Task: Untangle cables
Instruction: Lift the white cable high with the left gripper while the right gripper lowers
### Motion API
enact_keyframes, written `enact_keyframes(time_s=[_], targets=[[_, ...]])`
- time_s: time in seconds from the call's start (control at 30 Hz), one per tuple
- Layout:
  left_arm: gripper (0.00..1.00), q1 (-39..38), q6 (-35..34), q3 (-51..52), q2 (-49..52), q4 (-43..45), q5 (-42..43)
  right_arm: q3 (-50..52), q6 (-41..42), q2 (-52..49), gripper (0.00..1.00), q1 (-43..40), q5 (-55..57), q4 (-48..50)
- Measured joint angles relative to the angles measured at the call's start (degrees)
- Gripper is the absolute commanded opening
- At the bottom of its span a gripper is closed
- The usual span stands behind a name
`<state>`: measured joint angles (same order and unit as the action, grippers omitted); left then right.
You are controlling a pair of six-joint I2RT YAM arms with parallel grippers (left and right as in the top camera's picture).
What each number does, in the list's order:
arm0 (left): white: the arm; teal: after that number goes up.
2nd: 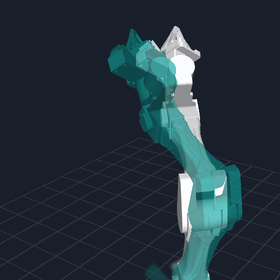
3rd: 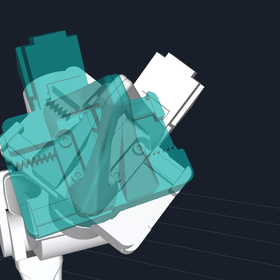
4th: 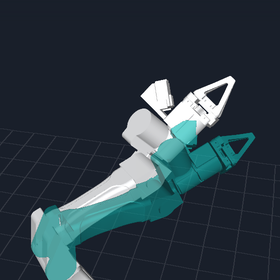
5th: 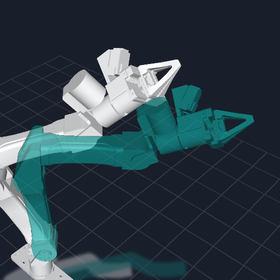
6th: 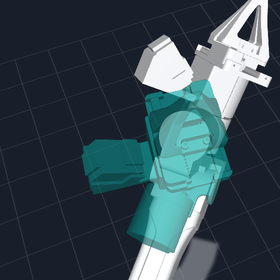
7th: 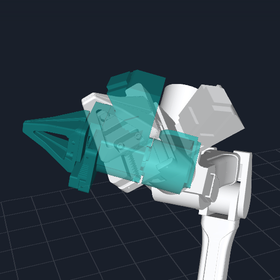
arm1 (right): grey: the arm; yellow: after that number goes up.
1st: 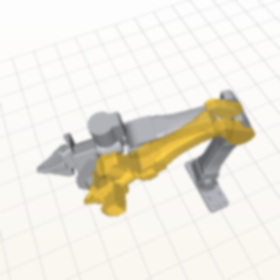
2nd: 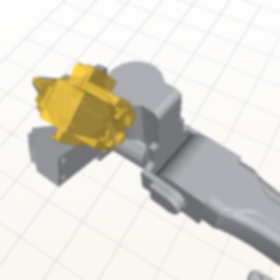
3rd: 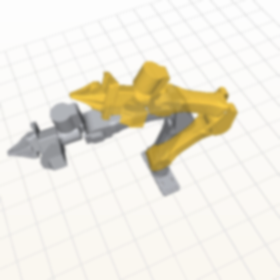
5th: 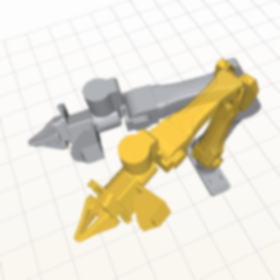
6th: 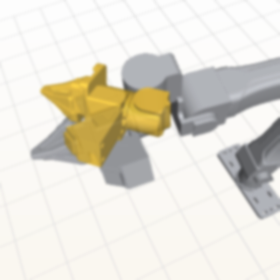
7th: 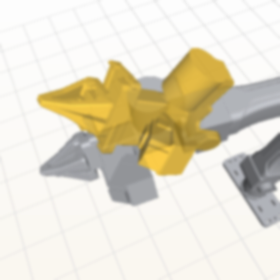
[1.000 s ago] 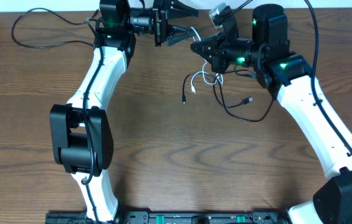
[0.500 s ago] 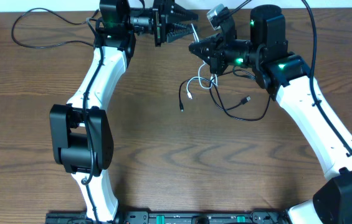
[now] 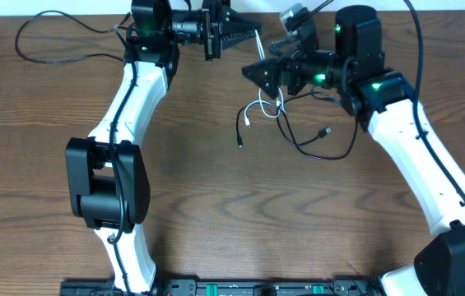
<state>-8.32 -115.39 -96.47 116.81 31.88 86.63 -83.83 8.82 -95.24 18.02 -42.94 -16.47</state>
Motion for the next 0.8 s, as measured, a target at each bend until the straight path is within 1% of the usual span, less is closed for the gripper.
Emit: enact_keyframes(time_s=[0.17, 0.3, 0.37, 0.6, 0.8], targets=[[0.08, 0.0, -0.55, 0.0, -0.57, 1.42, -4.48, -0.04, 2.93, 0.0, 0.99, -4.44, 3.58, -5.4], [0.07, 0.0, -0.55, 0.02, -3.02, 1.31, -9.27, -0.09, 5.35, 0.0, 0.99, -7.87, 11.08, -12.61], [0.07, 0.0, -0.55, 0.02, -6.49, 1.38, -13.55, -0.09, 6.16, -0.07, 0.99, -8.7, 14.4, -14.8], [0.07, 0.0, -0.55, -0.02, -16.81, 1.75, -25.51, -0.09, 7.52, -1.9, 0.99, -7.67, 18.08, -15.96], [0.07, 0.0, -0.55, -3.06, -18.53, 1.62, -31.19, -0.09, 10.95, -6.82, 0.99, -4.63, 20.33, -14.16]])
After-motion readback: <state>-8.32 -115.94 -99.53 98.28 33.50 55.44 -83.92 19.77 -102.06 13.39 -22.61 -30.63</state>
